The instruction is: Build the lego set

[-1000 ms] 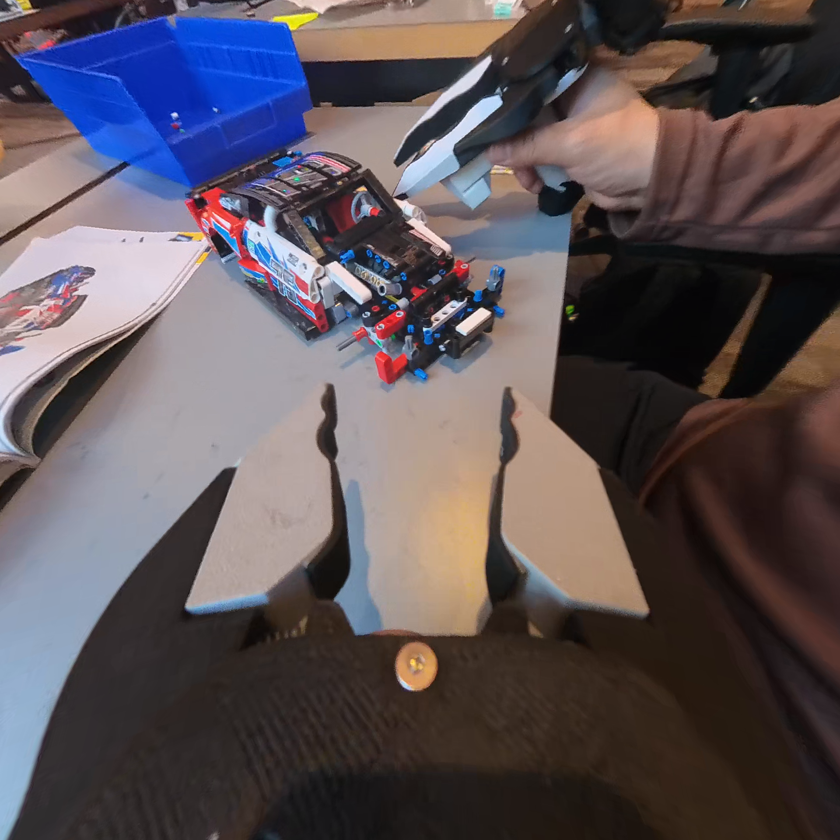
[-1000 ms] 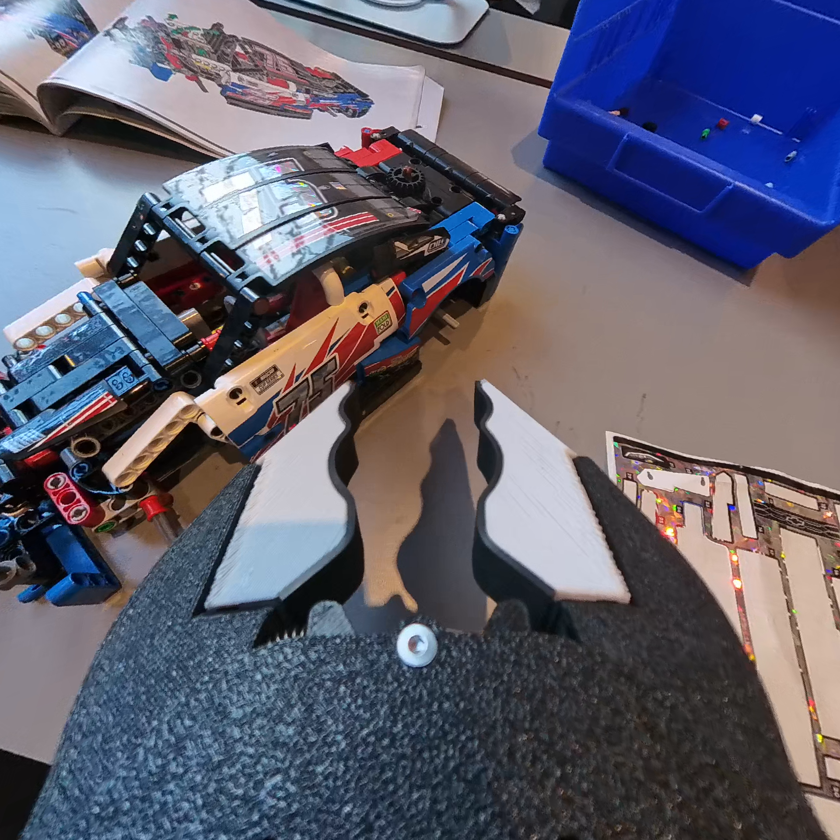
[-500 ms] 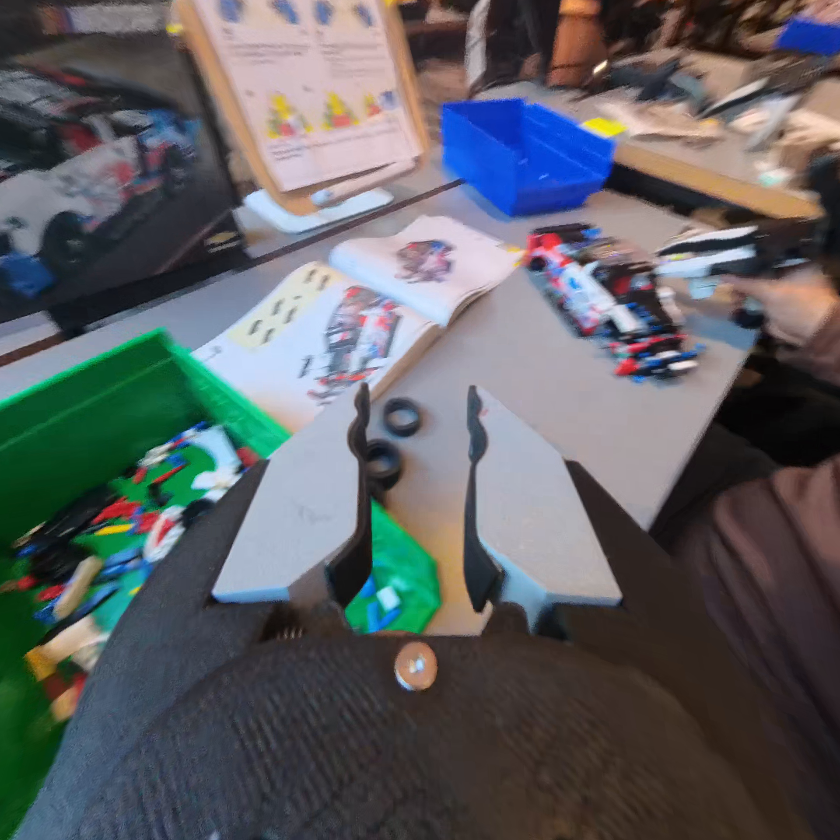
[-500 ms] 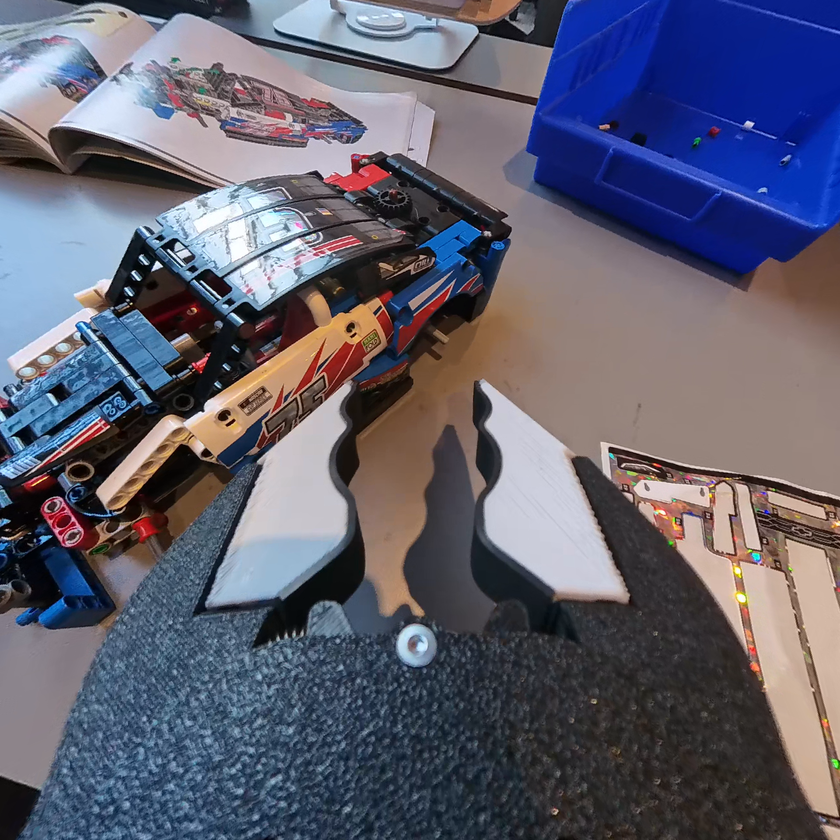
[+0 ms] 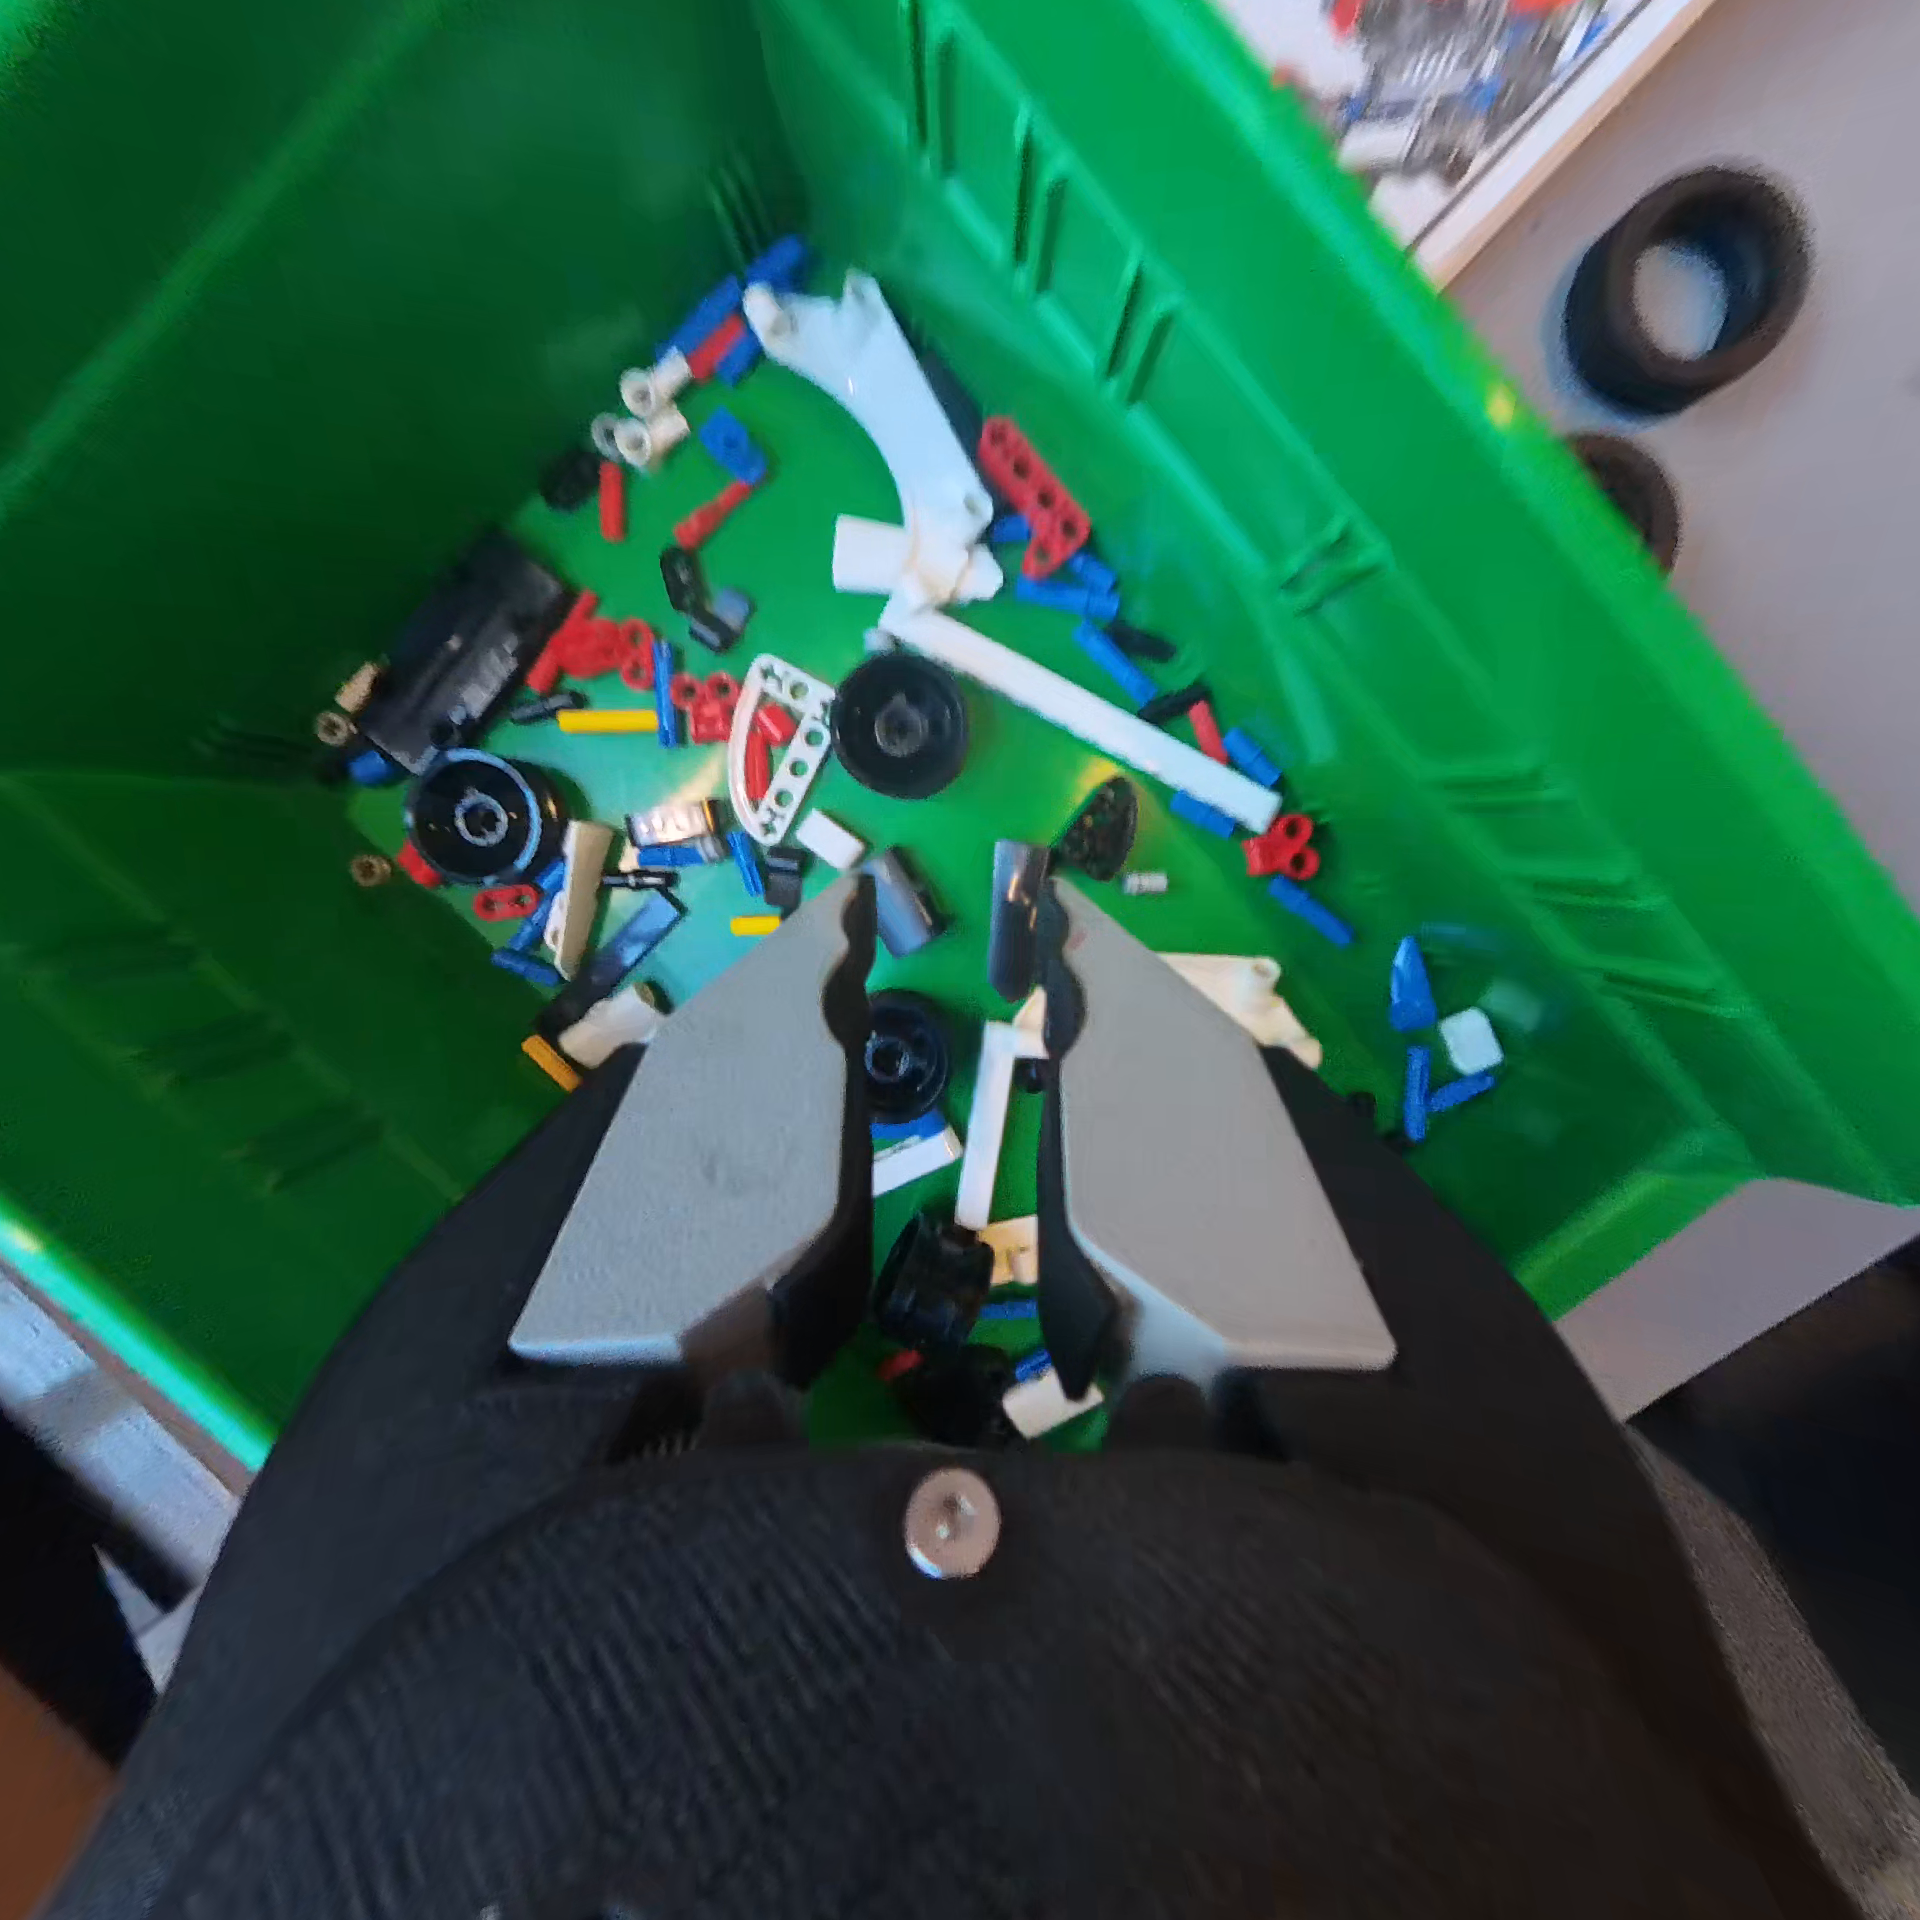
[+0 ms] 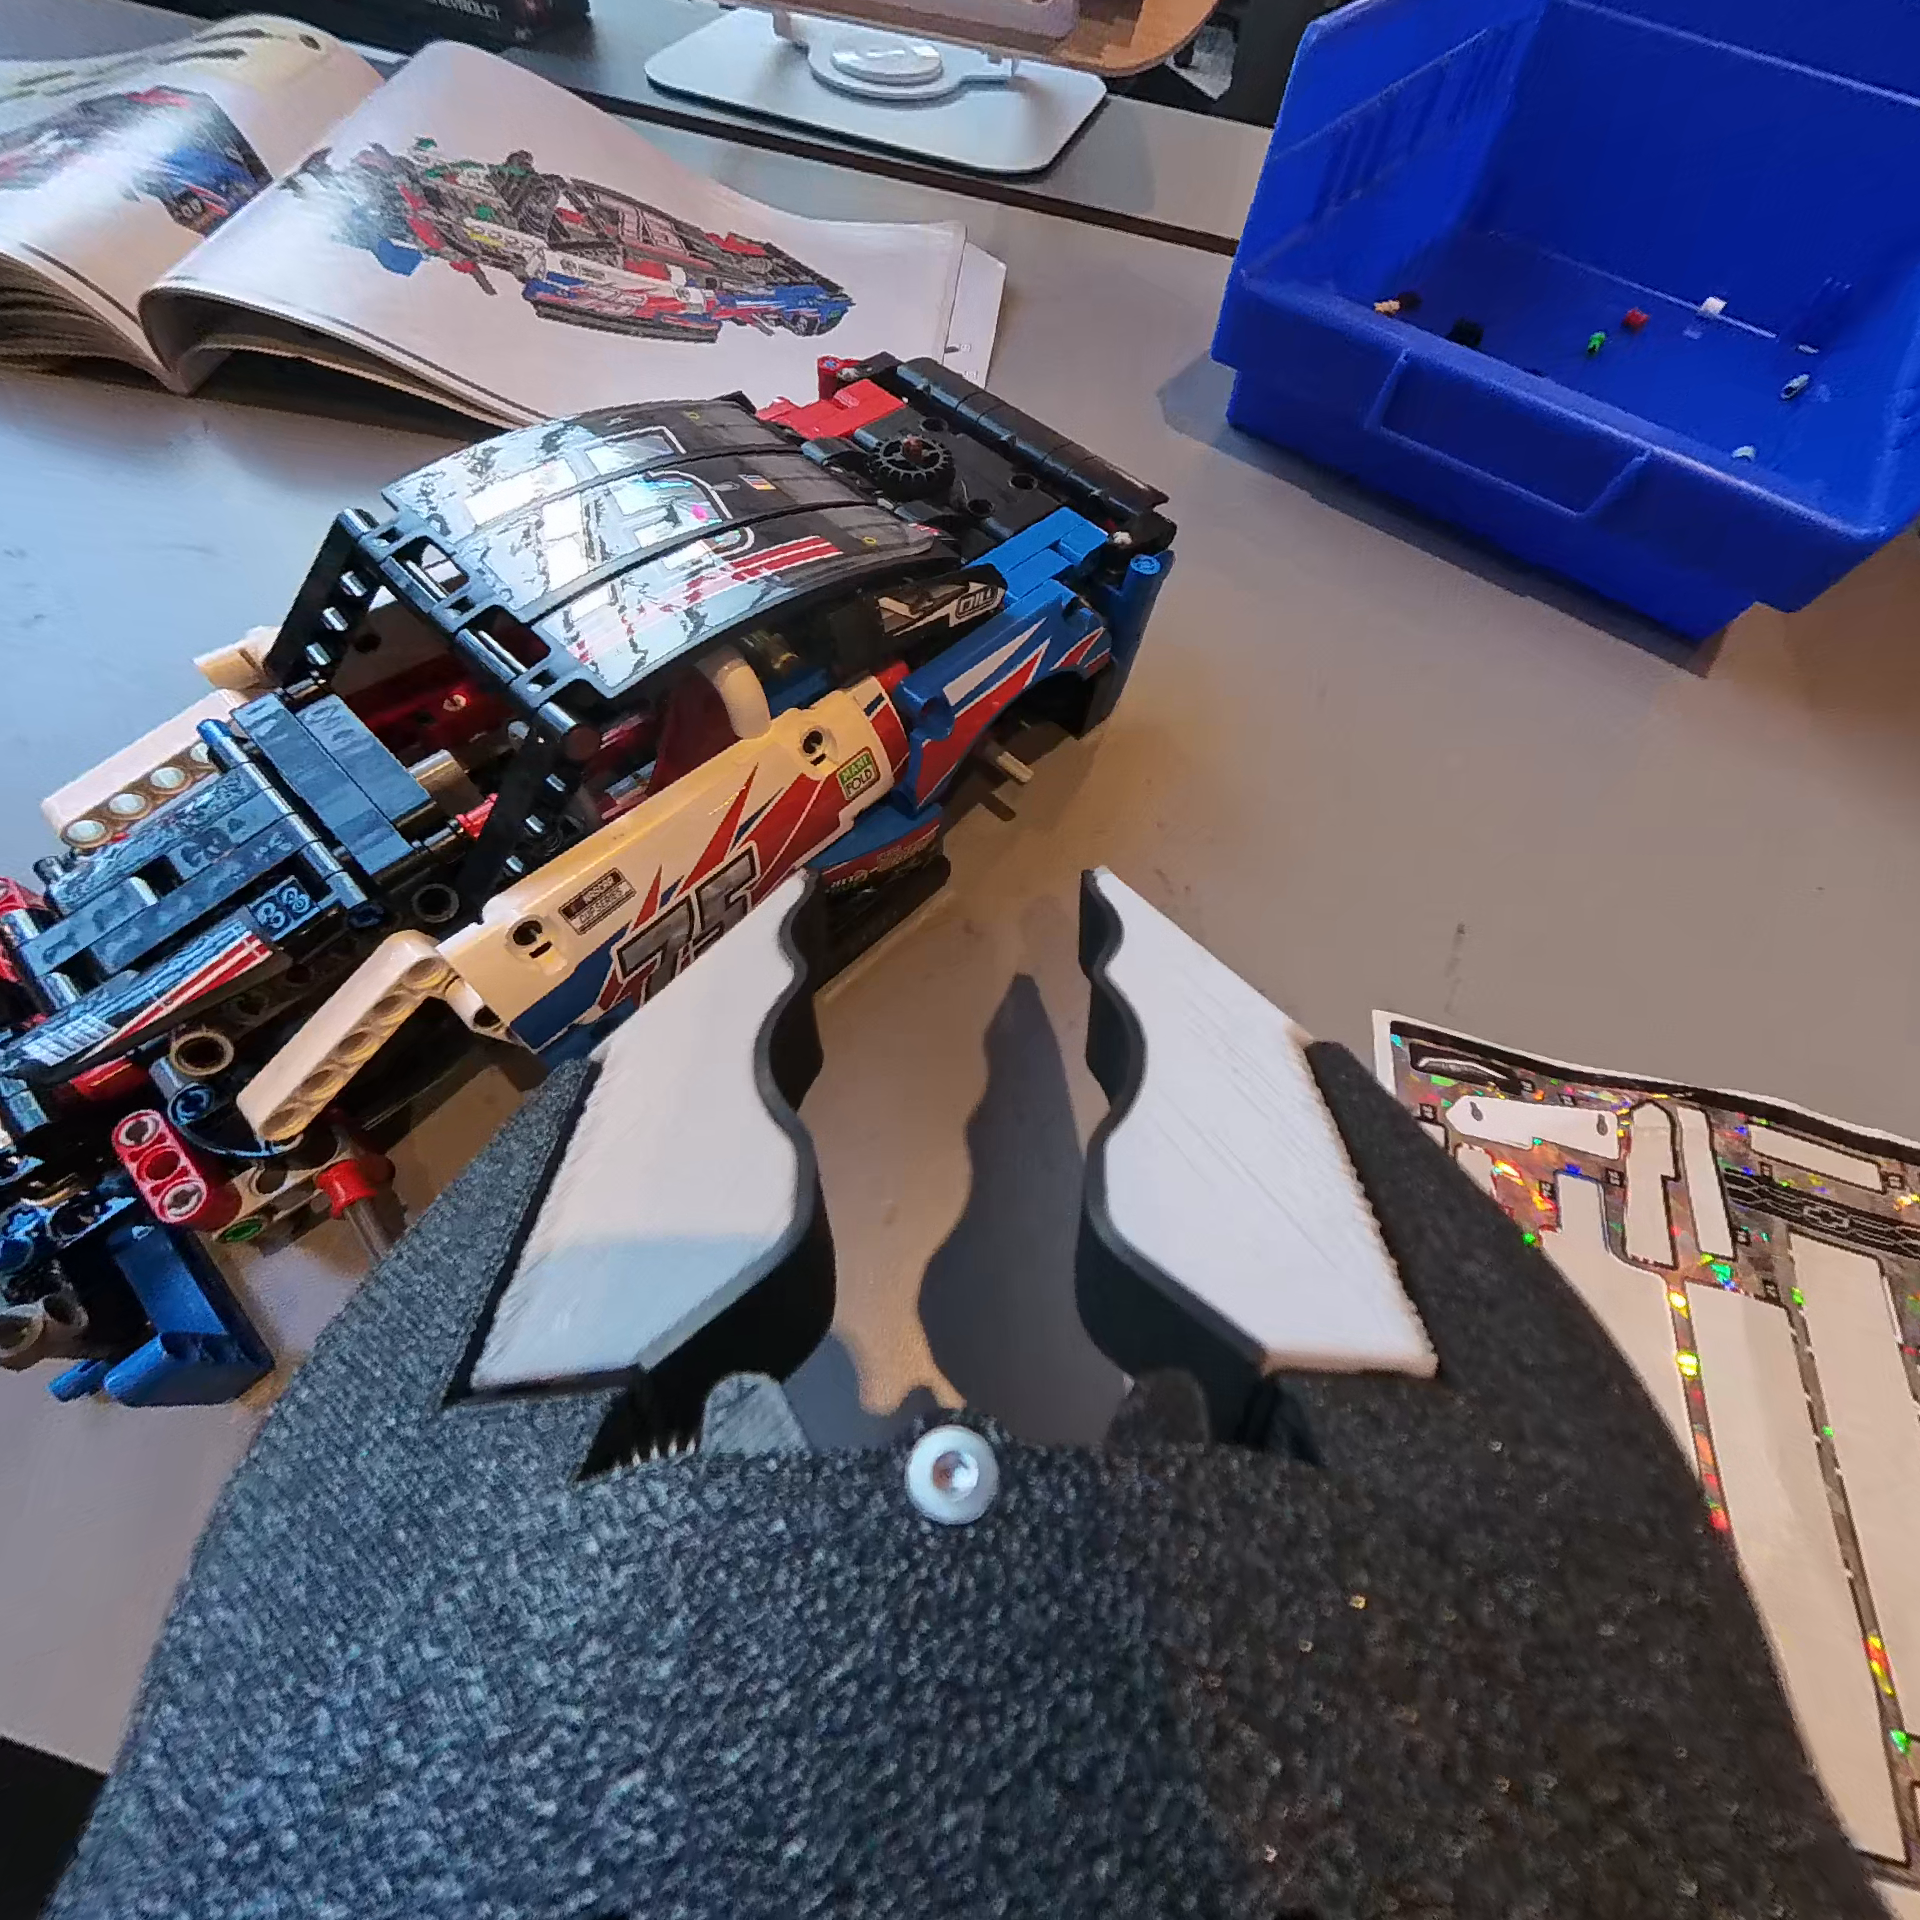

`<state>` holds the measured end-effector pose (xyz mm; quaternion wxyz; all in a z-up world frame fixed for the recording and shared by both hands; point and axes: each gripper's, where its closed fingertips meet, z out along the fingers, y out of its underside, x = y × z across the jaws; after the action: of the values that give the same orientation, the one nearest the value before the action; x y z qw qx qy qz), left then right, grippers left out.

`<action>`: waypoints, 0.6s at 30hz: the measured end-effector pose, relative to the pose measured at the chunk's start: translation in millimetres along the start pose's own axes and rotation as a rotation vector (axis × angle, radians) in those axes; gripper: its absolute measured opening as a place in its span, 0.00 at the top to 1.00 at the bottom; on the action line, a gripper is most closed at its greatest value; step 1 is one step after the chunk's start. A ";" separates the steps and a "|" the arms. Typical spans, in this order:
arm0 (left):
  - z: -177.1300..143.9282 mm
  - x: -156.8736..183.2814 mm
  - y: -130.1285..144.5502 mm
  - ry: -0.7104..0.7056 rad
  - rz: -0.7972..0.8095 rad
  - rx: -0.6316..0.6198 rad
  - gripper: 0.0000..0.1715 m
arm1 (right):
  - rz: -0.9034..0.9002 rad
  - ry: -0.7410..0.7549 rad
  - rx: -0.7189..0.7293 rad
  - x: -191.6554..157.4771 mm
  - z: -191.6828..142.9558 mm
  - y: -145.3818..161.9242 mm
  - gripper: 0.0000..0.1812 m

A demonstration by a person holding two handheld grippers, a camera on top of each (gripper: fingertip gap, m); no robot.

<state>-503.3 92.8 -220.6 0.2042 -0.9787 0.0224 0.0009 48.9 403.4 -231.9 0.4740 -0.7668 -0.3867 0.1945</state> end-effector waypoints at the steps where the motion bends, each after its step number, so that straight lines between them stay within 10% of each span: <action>1: 4.7 -0.8 5.6 0.003 -0.002 -0.026 0.84 | 0.001 0.001 -0.002 0.2 0.3 0.3 0.73; 18: 36.1 13.5 26.3 0.031 0.075 -0.145 0.94 | 0.009 0.003 0.005 1.4 -0.8 -0.4 0.74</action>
<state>-490.7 82.6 -264.3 0.1321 -0.9893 0.0619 -0.0052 50.1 404.1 -231.0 0.4757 -0.7676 -0.3819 0.1966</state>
